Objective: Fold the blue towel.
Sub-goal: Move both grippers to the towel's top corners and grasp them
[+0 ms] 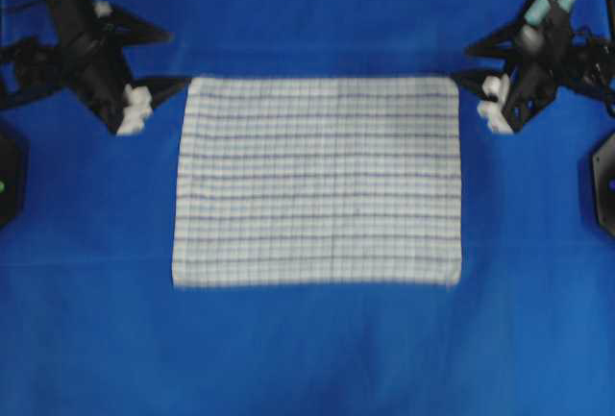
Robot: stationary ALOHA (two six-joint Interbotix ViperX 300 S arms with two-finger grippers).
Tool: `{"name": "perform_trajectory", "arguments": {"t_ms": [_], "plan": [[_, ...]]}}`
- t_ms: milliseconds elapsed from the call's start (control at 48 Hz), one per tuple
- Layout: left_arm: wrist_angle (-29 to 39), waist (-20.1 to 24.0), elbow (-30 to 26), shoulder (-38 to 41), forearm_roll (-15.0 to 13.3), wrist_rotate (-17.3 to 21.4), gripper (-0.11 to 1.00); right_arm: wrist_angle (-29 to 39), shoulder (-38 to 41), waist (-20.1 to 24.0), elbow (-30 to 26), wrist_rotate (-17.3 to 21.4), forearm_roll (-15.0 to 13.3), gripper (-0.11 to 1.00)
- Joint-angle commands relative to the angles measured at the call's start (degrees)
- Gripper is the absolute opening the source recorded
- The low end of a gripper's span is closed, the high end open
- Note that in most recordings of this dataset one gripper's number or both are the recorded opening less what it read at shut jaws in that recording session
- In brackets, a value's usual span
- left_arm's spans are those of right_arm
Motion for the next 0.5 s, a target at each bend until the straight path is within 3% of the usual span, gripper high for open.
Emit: {"name": "perform_trajectory", "arguments": {"t_ms": [0,271,479], "plan": [[-2.5,0.4,-1.0,4.2,0.2,0.1,0.84,-3.1,4.1,-0.3,-1.3,-0.1,0.1,0.58],[-3.8,2.2,-5.2,16.7,0.2,0.1,0.84,-6.3,13.3,-1.2,-4.2,-0.4,0.1,0.58],[-3.7,2.7,-5.9,19.5,0.2,0.1,0.8,-6.7,16.8,-2.1,-5.1,-0.5,0.1,0.55]]}}
